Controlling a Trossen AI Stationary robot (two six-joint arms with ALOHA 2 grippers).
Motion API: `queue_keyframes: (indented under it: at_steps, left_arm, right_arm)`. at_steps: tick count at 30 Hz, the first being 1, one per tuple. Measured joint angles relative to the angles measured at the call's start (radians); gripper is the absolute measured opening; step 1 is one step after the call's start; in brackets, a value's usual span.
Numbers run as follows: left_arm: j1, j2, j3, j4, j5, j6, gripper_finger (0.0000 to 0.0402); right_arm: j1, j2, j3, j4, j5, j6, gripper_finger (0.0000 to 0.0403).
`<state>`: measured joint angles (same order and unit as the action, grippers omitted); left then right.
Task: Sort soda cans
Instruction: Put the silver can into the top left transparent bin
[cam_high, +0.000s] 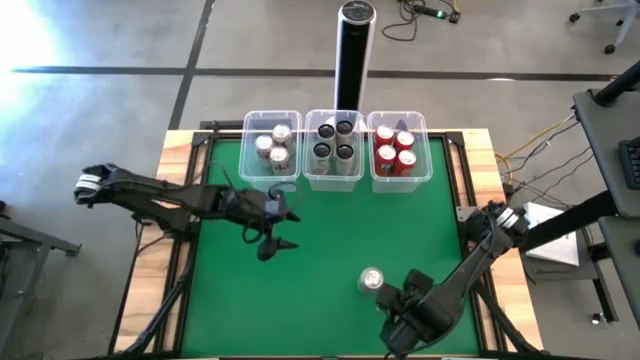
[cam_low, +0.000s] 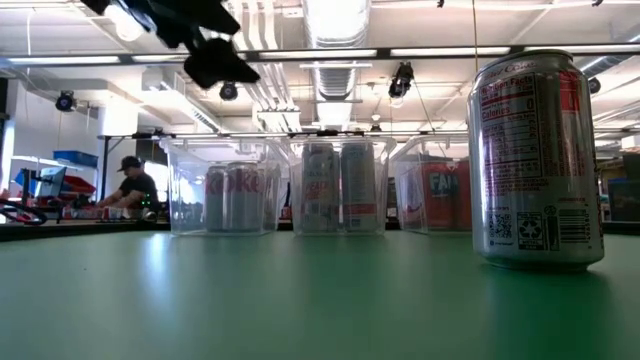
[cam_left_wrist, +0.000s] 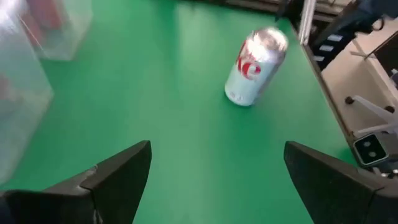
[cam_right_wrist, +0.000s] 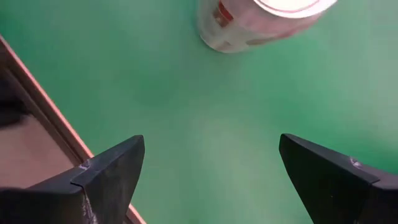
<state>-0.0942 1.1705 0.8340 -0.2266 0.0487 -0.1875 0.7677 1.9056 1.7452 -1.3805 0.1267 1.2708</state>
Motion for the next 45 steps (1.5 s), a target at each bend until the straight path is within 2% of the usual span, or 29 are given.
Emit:
queue_keyframes:
  at_steps: [5, 10, 13, 17, 19, 23, 31, 36, 41, 45]
  left_arm:
    - [-0.048, 0.124, -0.043, 0.135, -0.003, -0.051, 0.0351]
    - [-0.085, 0.309, -0.057, 0.292, -0.004, -0.039, 0.0351]
    - [-0.096, 0.416, -0.030, 0.376, -0.006, -0.042, 0.0351]
    - [-0.117, 0.552, 0.026, 0.458, -0.006, -0.032, 0.0351]
    - [-0.127, 0.610, 0.062, 0.467, -0.005, -0.031, 0.0351]
    - [-0.163, 0.697, 0.147, 0.469, -0.006, -0.010, 0.0351]
    - [-0.200, 0.847, 0.329, 0.472, -0.041, -0.004, 0.0351]
    - [-0.193, 0.940, 0.417, 0.459, -0.067, 0.016, 0.0351]
    - [-0.205, 0.985, 0.486, 0.430, -0.066, 0.103, 0.0351]
    - [-0.208, 0.987, 0.485, 0.415, -0.064, 0.095, 0.0351]
  right_arm:
    - [0.000, -0.102, -0.207, 0.240, 0.013, 0.046, 0.0368]
    - [0.000, -0.174, -0.351, 0.316, 0.074, 0.031, 0.0368]
    - [-0.001, -0.192, -0.416, 0.357, 0.112, 0.019, 0.0368]
    - [0.000, -0.193, -0.491, 0.484, 0.111, -0.019, 0.0368]
    - [-0.002, -0.189, -0.515, 0.547, 0.113, -0.033, 0.0368]
    - [-0.006, -0.185, -0.545, 0.600, 0.185, -0.032, 0.0368]
    - [-0.035, -0.184, -0.581, 0.615, 0.270, -0.046, 0.0368]
    - [-0.058, -0.184, -0.583, 0.650, 0.276, -0.136, 0.0368]
    - [-0.088, -0.184, -0.585, 0.656, 0.275, -0.183, 0.0368]
    - [-0.110, -0.184, -0.585, 0.698, 0.275, -0.234, 0.0368]
